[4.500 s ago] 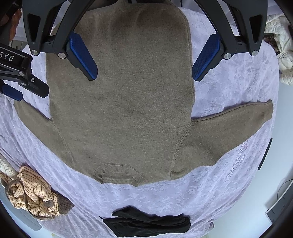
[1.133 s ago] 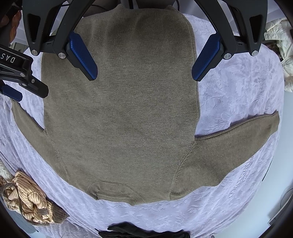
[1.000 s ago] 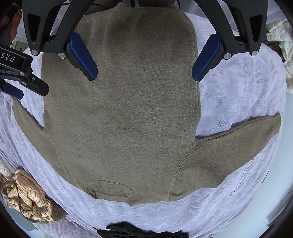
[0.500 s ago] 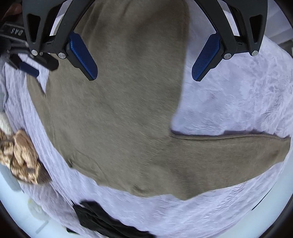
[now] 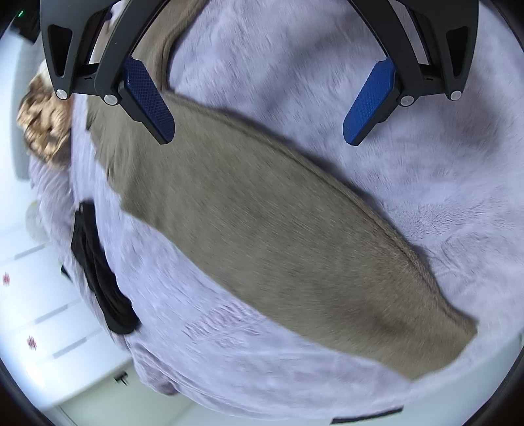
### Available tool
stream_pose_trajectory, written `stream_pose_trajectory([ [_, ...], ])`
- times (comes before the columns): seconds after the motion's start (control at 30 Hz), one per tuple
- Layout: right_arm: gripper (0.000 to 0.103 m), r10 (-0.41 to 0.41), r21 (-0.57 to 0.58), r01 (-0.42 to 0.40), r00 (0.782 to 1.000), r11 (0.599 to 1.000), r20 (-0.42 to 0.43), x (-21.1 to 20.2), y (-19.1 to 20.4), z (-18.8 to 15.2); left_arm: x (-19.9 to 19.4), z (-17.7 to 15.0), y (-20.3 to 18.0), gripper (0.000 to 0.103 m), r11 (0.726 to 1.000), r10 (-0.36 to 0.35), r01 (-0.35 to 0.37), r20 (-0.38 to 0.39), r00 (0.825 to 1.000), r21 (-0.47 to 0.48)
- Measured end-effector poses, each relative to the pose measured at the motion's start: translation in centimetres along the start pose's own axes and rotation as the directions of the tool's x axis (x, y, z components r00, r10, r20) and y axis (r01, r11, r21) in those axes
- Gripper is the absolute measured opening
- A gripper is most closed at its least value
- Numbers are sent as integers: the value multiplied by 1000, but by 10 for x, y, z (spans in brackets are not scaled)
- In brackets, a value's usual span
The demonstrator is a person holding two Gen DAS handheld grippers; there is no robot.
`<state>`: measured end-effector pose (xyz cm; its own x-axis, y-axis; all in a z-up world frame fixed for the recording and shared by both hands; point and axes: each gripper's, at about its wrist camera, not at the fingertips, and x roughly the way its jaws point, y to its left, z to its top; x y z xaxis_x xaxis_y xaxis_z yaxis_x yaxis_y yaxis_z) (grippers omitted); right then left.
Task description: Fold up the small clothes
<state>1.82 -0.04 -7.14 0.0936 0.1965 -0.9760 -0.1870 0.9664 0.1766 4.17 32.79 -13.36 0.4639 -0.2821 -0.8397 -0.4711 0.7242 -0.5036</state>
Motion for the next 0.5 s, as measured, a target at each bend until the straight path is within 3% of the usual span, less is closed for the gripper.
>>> stream_pose_trajectory([
  [0.2,103,4,-44,-5,999,999,-33,19,25,1,18,25,37,103,978,-126,131,40,991,-161],
  [0.3,103,1,-53,-3,999,999,-41,23,32,2,-3,32,27,103,979,-169,183,143,975,-92],
  [0.4,103,-6,-70,3,999,998,-47,28,38,3,-19,41,20,103,986,-167,167,225,960,18],
  [0.5,103,-14,-79,10,999,997,-52,33,40,2,-2,52,31,102,996,-81,87,195,977,-20],
])
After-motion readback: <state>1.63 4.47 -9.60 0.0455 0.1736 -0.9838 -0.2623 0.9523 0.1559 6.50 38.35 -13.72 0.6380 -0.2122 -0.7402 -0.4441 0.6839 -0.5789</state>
